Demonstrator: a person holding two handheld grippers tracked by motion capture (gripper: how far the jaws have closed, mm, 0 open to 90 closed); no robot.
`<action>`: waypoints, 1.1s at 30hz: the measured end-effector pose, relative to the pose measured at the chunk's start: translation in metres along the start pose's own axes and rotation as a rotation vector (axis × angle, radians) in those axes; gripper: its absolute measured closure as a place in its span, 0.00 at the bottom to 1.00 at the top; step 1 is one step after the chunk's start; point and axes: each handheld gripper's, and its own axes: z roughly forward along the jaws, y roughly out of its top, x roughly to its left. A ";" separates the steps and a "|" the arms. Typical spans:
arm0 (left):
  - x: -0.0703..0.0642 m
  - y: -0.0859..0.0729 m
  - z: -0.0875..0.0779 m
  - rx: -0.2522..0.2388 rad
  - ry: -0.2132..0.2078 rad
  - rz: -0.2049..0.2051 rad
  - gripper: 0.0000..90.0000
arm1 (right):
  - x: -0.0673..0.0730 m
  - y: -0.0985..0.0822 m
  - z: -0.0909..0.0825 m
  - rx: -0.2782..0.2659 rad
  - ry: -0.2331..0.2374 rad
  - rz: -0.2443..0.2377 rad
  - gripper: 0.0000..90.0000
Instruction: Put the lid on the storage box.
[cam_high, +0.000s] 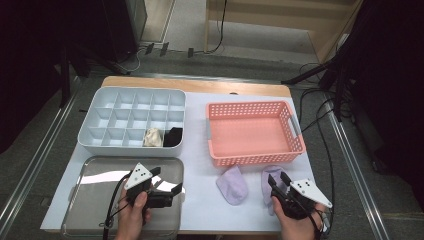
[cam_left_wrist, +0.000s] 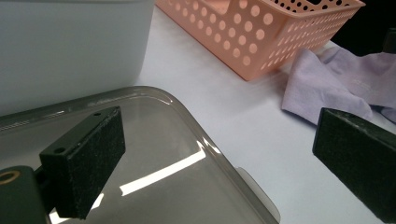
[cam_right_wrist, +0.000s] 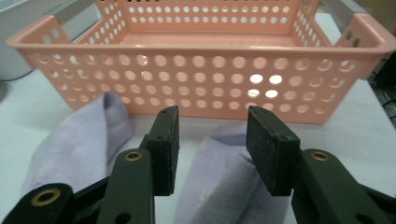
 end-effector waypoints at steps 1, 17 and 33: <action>0.000 0.000 0.000 0.001 0.000 0.001 0.03 | -0.002 0.000 -0.001 -0.004 -0.008 0.001 0.62; -0.002 -0.002 -0.001 0.004 0.005 0.004 0.03 | 0.016 0.011 -0.002 -0.040 0.155 0.014 0.75; -0.007 -0.003 0.000 0.011 0.010 0.026 0.05 | 0.077 -0.021 0.054 0.189 0.221 -0.079 0.61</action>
